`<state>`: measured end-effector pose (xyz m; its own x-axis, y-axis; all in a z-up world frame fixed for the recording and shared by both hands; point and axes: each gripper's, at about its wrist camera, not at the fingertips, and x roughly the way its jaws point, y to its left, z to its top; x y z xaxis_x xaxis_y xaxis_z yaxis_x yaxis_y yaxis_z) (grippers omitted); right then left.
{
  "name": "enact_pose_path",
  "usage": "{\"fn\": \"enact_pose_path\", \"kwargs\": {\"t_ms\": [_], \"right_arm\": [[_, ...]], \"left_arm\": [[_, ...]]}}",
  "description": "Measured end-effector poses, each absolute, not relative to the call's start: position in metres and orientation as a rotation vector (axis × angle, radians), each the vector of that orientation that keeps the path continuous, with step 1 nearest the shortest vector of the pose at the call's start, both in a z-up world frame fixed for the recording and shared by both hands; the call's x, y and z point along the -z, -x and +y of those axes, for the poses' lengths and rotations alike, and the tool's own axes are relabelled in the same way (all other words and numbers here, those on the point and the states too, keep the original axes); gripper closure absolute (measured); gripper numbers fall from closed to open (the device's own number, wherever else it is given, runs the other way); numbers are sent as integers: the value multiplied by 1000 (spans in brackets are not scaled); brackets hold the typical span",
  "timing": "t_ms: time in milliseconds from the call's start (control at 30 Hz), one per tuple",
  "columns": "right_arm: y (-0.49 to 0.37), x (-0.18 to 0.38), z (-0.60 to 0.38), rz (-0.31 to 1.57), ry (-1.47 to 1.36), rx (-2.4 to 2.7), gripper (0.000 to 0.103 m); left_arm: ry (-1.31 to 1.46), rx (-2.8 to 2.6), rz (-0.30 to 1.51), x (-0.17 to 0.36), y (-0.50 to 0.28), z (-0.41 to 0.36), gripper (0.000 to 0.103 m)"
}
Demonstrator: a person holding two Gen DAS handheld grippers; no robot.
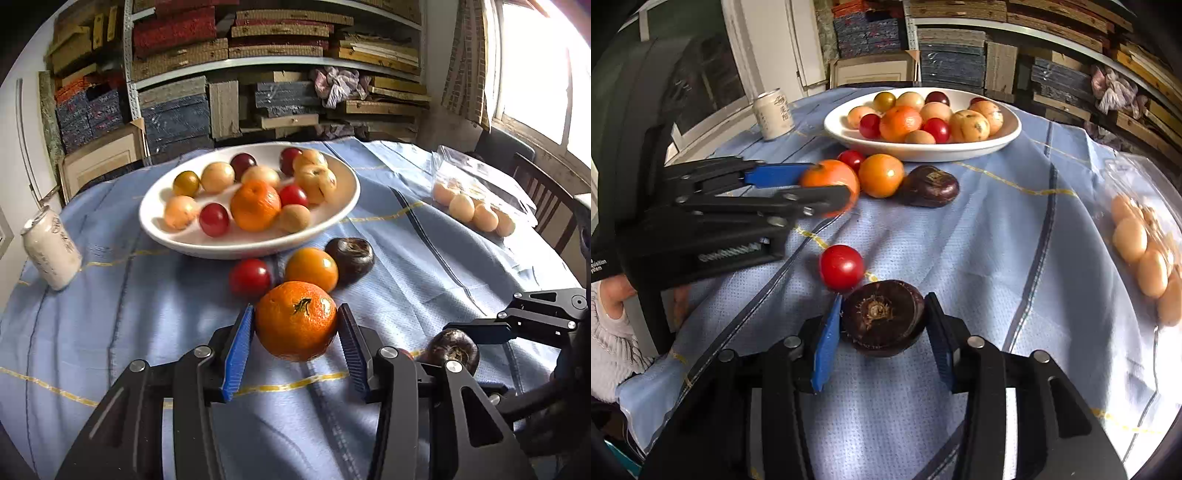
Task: Organize fruits
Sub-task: 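Grasp an orange tangerine with the left tool while the right tool holds the dark fruit, then carry both fruits over the white plate and open both tools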
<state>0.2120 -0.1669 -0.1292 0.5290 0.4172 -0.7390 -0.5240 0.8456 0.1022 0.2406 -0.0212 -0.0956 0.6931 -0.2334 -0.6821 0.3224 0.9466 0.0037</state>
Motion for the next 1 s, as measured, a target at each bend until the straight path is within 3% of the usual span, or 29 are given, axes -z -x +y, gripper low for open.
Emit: {"fn": "enact_pose_path", "kwargs": {"t_ms": [333,533,833,1000], "right_arm": [[-206,129,-163,831,174,-550,59],[-200,114,-179,767,132,-526,59],[-231,-16,-191,514,125,-460,59],[-283,-19,-167,496,63,-478,59]], "left_arm": [[-119,306,768,100,-242,-18,56],[-48,303,705,75,-236,-1,56],[-8,204,615,-8,-285,38,56],[44,175,662,-3,-338,42,56]]}}
